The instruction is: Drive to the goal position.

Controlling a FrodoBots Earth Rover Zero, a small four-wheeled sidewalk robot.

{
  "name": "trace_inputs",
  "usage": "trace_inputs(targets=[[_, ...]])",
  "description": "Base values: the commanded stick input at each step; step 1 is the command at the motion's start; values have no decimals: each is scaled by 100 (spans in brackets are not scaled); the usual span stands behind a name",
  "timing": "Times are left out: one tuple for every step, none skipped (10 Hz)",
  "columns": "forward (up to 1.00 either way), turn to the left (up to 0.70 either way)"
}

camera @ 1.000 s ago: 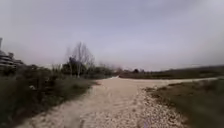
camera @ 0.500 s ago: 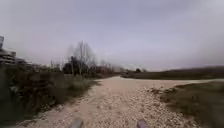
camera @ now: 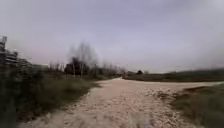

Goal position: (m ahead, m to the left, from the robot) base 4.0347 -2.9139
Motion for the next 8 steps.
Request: trace_inputs(targets=[[70, 0], [70, 0], [70, 0], [70, 0], [70, 0], [70, 0], [70, 0], [70, 0]])
